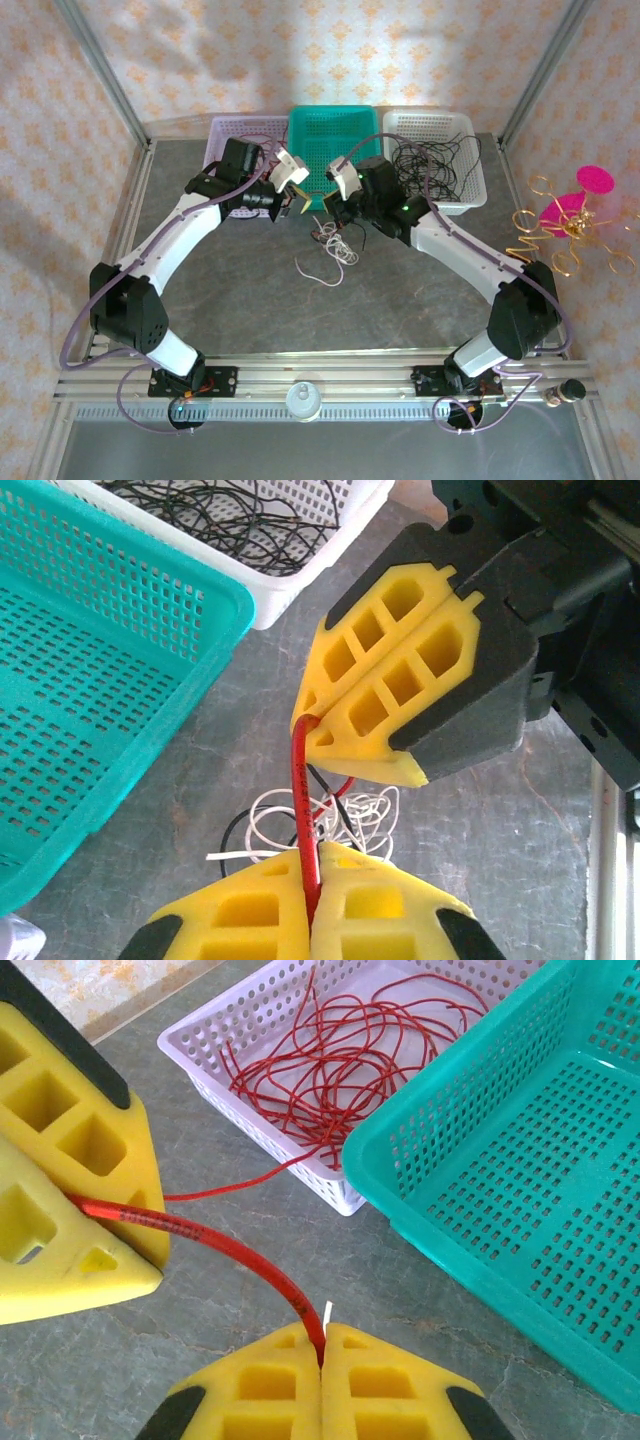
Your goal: Untangle the cables
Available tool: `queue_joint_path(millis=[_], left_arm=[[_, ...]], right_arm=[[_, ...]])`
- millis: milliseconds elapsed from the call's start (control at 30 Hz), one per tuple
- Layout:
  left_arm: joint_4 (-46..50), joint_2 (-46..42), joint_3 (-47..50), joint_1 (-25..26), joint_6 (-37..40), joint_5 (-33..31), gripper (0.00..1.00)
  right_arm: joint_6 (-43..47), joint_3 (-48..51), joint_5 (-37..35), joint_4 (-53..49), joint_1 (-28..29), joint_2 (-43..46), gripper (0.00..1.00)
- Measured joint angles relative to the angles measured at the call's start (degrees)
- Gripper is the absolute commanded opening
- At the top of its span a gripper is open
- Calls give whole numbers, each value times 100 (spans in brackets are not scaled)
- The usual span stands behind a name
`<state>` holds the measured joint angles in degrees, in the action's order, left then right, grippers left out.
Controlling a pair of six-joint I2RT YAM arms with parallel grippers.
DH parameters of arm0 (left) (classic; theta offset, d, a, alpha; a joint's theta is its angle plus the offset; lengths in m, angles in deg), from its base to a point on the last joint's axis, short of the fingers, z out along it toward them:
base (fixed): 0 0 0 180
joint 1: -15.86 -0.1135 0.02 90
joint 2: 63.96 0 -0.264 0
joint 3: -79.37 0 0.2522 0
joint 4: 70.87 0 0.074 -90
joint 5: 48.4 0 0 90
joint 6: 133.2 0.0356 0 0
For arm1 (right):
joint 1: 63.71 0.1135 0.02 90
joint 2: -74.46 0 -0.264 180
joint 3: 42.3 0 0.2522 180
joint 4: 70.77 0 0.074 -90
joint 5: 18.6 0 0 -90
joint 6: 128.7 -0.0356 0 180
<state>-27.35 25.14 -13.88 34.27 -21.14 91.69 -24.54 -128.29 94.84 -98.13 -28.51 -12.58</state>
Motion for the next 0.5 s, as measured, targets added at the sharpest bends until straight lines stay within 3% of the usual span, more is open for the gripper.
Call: queue_joint_path(millis=[100, 167, 500], left_arm=[[44, -26, -125, 72, 0, -109, 0], [76, -52, -216, 109, -2, -133, 0], [-35, -586, -522, 221, -323, -125, 0]], right_arm=[[-98, 155, -98, 260, 0, 111, 27], [-223, 323, -164, 474, 0, 201, 36], [-1585, 1290, -573, 2170, 107, -9, 39]])
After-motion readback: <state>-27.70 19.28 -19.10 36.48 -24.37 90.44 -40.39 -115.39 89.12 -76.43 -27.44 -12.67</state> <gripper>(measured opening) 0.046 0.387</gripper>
